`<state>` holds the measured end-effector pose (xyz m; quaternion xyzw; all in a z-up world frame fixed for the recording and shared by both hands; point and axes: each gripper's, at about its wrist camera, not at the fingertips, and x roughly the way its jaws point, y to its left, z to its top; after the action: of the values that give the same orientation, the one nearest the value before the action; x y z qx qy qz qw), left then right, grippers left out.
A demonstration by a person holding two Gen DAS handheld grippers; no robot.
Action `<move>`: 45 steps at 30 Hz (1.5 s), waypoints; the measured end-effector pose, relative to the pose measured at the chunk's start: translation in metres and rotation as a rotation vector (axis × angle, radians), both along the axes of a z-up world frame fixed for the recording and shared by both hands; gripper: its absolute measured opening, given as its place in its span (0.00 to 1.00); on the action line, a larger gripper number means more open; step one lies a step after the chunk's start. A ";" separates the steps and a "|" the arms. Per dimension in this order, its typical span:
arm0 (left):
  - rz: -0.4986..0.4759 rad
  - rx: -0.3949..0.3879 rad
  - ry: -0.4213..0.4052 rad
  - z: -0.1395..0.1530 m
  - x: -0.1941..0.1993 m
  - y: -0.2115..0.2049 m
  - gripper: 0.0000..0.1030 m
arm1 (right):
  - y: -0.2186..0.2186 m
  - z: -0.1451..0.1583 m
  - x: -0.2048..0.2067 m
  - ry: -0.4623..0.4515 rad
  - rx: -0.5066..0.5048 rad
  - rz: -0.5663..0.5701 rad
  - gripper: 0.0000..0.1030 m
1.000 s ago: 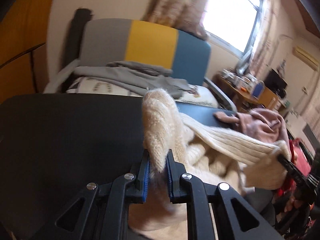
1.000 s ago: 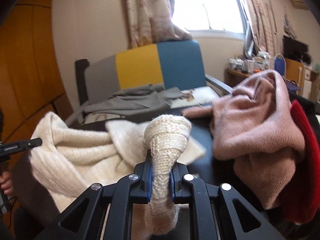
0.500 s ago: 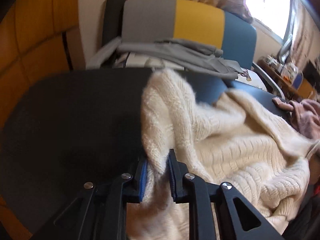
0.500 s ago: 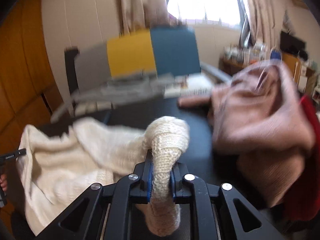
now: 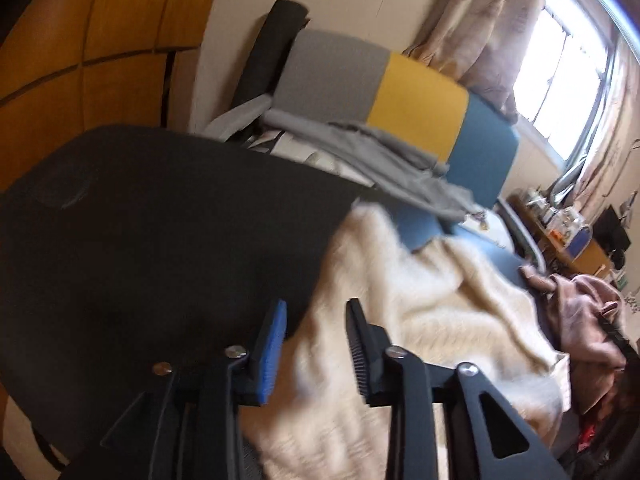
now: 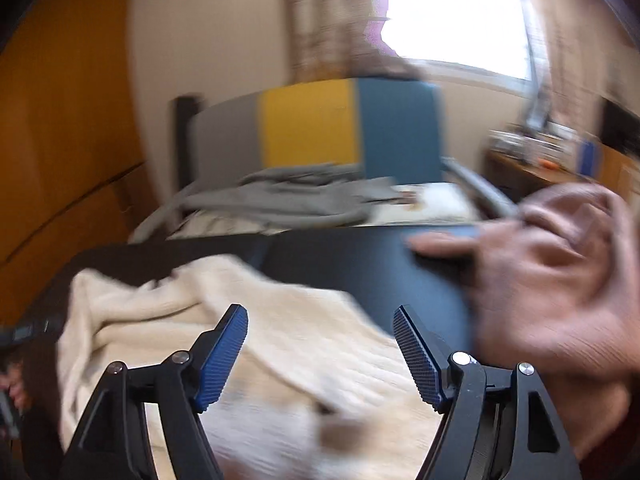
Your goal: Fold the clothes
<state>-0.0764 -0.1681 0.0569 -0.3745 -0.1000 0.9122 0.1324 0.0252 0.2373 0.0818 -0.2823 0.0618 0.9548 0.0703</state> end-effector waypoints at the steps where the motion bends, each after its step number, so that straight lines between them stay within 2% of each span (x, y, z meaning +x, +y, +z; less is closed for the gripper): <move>1: -0.012 -0.012 0.007 0.002 -0.004 0.006 0.42 | -0.012 -0.003 -0.016 -0.016 0.006 0.045 0.74; 6: -0.057 -0.207 0.037 0.000 -0.031 0.046 0.59 | -0.068 -0.028 -0.093 -0.118 0.133 0.217 0.74; 11: -0.078 -0.434 0.045 -0.003 -0.069 0.078 0.61 | -0.094 -0.060 -0.132 -0.215 0.274 0.243 0.74; 15: -0.062 -0.490 -0.021 -0.021 -0.096 0.082 0.61 | -0.115 -0.086 -0.163 -0.293 0.386 0.260 0.74; 17: -0.058 -0.513 -0.080 -0.037 -0.107 0.081 0.61 | -0.110 -0.094 -0.169 -0.312 0.407 0.222 0.73; 19: -0.051 -0.513 -0.129 -0.053 -0.111 0.078 0.61 | -0.098 -0.101 -0.174 -0.324 0.396 0.171 0.71; 20: -0.051 -0.501 -0.158 -0.061 -0.113 0.075 0.61 | -0.092 -0.105 -0.177 -0.330 0.391 0.146 0.60; 21: -0.053 -0.481 -0.184 -0.069 -0.116 0.073 0.61 | -0.086 -0.108 -0.180 -0.336 0.385 0.120 0.35; 23: -0.050 -0.430 -0.226 -0.083 -0.121 0.067 0.62 | -0.072 -0.113 -0.178 -0.341 0.334 0.098 0.15; 24: -0.041 -0.396 -0.229 -0.085 -0.123 0.064 0.62 | -0.066 -0.113 -0.176 -0.324 0.295 0.094 0.13; 28: -0.007 -0.272 -0.278 -0.090 -0.129 0.055 0.60 | -0.043 -0.094 -0.157 -0.227 0.158 0.030 0.10; 30: -0.033 -0.252 -0.268 -0.087 -0.127 0.055 0.55 | -0.037 -0.081 -0.147 -0.178 0.115 0.005 0.09; 34: -0.122 -0.219 -0.227 -0.075 -0.111 0.051 0.54 | -0.023 -0.055 -0.118 -0.089 0.030 -0.057 0.09; 37: -0.155 -0.239 -0.218 -0.067 -0.102 0.047 0.55 | -0.014 -0.047 -0.093 -0.044 -0.004 -0.114 0.09; 41: -0.180 -0.285 -0.222 -0.063 -0.100 0.053 0.55 | -0.004 -0.061 -0.072 -0.039 -0.033 -0.181 0.09; 44: -0.213 -0.374 -0.220 -0.062 -0.103 0.071 0.55 | 0.002 -0.084 -0.068 -0.078 -0.067 -0.198 0.09; 45: -0.230 -0.415 -0.223 -0.064 -0.106 0.078 0.55 | 0.005 -0.091 -0.066 -0.088 -0.105 -0.203 0.09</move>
<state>-0.1820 -0.0896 -0.0069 -0.5009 0.1186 0.8452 0.1439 -0.0411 0.2426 -0.0090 -0.3194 0.1370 0.9249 0.1545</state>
